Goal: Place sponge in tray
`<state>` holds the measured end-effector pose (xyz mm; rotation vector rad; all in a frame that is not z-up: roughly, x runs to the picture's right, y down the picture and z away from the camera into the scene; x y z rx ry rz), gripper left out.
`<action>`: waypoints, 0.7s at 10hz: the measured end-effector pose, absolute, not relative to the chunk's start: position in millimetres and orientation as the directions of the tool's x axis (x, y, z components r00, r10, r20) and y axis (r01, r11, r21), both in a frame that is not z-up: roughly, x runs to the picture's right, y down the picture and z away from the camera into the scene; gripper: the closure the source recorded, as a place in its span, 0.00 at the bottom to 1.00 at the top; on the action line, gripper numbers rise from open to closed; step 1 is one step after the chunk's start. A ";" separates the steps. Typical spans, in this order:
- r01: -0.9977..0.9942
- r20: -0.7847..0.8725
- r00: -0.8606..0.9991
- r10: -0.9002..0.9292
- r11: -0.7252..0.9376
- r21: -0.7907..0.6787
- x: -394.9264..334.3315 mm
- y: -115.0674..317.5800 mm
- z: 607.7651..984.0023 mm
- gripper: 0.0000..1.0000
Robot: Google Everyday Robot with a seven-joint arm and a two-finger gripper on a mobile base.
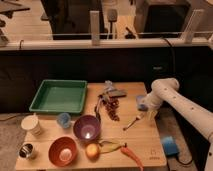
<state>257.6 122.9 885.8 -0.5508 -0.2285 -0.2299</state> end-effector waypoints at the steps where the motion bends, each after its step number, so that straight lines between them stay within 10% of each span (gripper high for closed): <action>1: 0.308 0.279 0.941 -0.193 0.830 -0.465 258.1 113.0 882.9 0.20; 7: 0.664 0.328 0.747 -0.578 0.673 -0.326 271.0 89.2 913.1 0.20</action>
